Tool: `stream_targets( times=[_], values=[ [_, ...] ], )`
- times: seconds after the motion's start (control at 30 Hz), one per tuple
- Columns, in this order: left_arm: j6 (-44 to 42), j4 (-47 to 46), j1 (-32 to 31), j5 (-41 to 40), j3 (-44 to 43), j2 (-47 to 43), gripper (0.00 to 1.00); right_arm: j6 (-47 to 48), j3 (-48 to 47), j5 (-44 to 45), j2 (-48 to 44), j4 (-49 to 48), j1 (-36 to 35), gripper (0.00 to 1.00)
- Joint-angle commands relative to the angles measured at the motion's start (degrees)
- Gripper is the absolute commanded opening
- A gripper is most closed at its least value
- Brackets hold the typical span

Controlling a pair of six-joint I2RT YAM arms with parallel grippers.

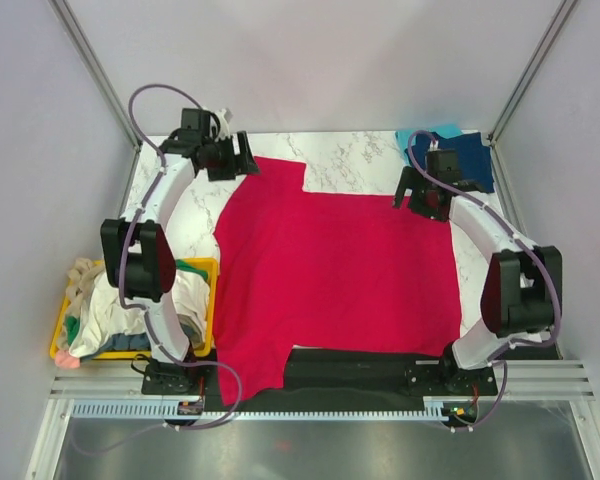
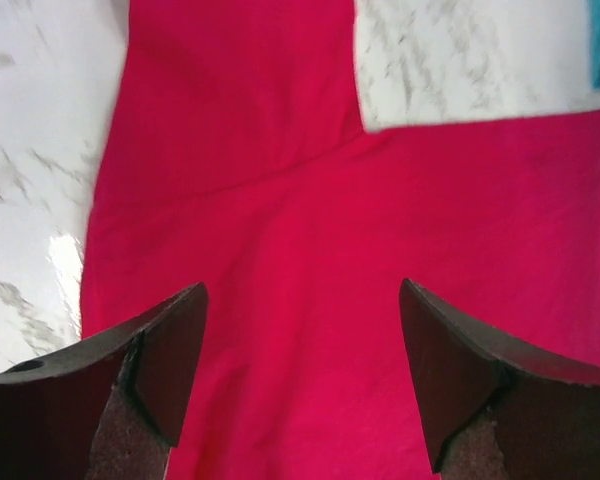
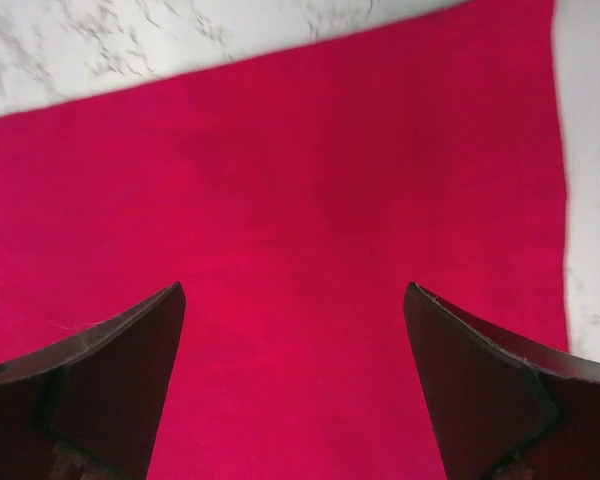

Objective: Fold and stack the t-shirts
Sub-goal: Flatten the tshirt out

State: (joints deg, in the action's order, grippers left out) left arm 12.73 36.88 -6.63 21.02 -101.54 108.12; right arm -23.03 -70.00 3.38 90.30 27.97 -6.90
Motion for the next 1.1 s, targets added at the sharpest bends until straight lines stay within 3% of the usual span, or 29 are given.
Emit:
stream_targets(
  times=[0.0, 0.23, 0.5, 0.7, 0.9, 0.97, 1.07],
  values=[
    [5.89, -1.99, -1.98, -3.26, 6.25, 2.01, 0.84, -3.16, 1.0, -8.29, 4.96, -4.41, 2.14, 0.98],
    [9.33, -4.45, -2.95, -4.67, 11.97, 5.61, 0.83, -4.57, -2.59, -10.23, 16.12, -5.91, 4.7, 0.98],
    [11.08, -5.33, -4.18, -2.47, 9.78, 13.17, 0.8, -4.13, -9.19, -10.06, 28.08, -5.56, 10.49, 0.98],
    [13.46, -5.33, -7.77, -1.15, 4.87, 17.39, 0.79, -4.66, -10.33, -7.34, 28.53, -5.38, 15.41, 0.98],
    [14.51, -2.35, -10.59, 0.25, -7.69, 22.83, 0.79, -4.92, -11.91, -10.22, 27.74, -5.99, 17.71, 0.98],
    [13.64, 0.63, -11.21, -2.1, -12.36, 23.11, 0.78, -4.84, -12.44, -13.29, 27.12, -6.43, 17.71, 0.98],
    [11.01, 3.27, -12.78, -9.37, -11.94, 17.85, 0.78, -3.87, -12.01, -16.64, 24.4, -6.61, 17.53, 0.98]
  ],
)
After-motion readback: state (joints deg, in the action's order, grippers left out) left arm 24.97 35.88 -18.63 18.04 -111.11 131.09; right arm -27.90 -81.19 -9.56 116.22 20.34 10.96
